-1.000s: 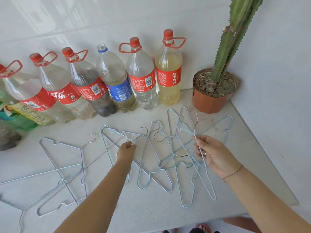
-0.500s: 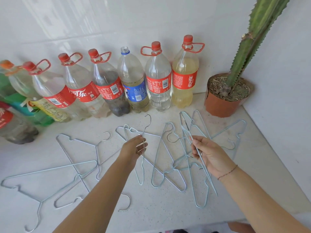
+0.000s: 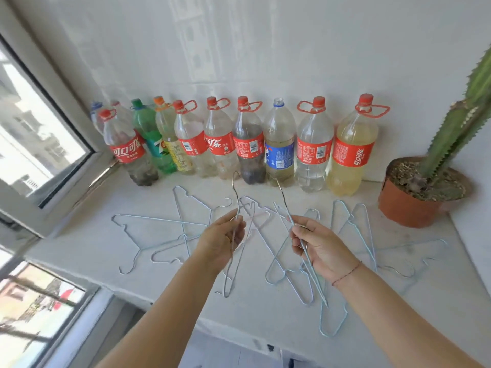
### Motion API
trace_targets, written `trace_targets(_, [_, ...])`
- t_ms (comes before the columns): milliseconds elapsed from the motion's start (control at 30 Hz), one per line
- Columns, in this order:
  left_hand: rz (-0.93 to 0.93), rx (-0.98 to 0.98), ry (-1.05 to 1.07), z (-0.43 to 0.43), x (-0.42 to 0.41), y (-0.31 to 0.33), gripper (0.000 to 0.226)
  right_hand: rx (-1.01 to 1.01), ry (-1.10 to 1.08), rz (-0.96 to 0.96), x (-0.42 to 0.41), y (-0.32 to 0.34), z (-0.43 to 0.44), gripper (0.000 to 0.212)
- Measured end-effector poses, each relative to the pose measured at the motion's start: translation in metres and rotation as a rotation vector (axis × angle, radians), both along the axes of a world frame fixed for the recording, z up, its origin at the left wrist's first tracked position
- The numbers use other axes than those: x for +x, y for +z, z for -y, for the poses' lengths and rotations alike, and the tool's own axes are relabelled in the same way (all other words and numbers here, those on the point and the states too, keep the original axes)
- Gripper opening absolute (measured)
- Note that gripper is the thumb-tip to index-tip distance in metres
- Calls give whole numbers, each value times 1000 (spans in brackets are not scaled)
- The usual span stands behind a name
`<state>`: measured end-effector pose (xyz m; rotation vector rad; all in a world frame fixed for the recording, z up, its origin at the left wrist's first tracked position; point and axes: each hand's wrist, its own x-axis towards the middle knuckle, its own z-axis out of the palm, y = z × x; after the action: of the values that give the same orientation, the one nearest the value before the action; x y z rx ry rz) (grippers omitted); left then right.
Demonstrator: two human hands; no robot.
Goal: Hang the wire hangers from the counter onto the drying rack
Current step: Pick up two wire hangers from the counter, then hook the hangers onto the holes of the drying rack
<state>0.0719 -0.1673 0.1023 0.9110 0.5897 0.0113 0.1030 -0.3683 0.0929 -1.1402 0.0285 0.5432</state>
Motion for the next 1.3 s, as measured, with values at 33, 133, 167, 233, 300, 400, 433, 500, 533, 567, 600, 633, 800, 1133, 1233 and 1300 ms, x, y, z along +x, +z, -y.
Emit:
trace_targets(33, [14,9,28,1,-14,4,22,9,39,13,-6,5,-2,20])
trace_targets(133, [48,19,122,4,-61,17,19,9,144,74,-26,20,-6,20])
trace_targets(167, [54,18,155,5,-77,21,18,11,177,90,-34,24,-8,21])
trace_targets(233, [64,27,210,8,-111,29,16,26,250,111,-51,32,-13,21])
trace_targets(300, [66,61,255,11,-145,38,15,46,319,120,-69,39,-20,20])
trace_targets(400, [68,116,352,12,-197,54,18,97,432,104,-99,51,-36,20])
trace_targets(433, [72,129,384,13,-215,61,19,122,474,92,-111,55,-43,20])
trace_targets(500, [79,155,443,13,-250,75,20,167,562,66,-136,66,-57,21])
trace_targets(533, [85,167,471,12,-269,81,20,185,610,60,-149,71,-64,22])
trace_targets(567, [97,180,497,11,-288,87,20,194,657,61,-163,76,-72,22])
trace_targets(600, [113,196,519,9,-307,92,21,199,702,65,-177,81,-79,23])
trace_targets(633, [127,215,538,8,-326,98,22,201,742,69,-192,87,-88,24])
trace_targets(800, [162,258,682,0,-426,122,26,217,920,81,-273,112,-127,24])
trace_targets(1133, [197,386,885,3,-647,174,35,292,1210,117,-478,180,-173,36])
trace_targets(1233, [199,404,946,1,-710,193,43,324,1254,128,-541,203,-185,38])
trace_targets(1300, [208,427,983,0,-749,208,42,355,1280,145,-580,218,-194,39])
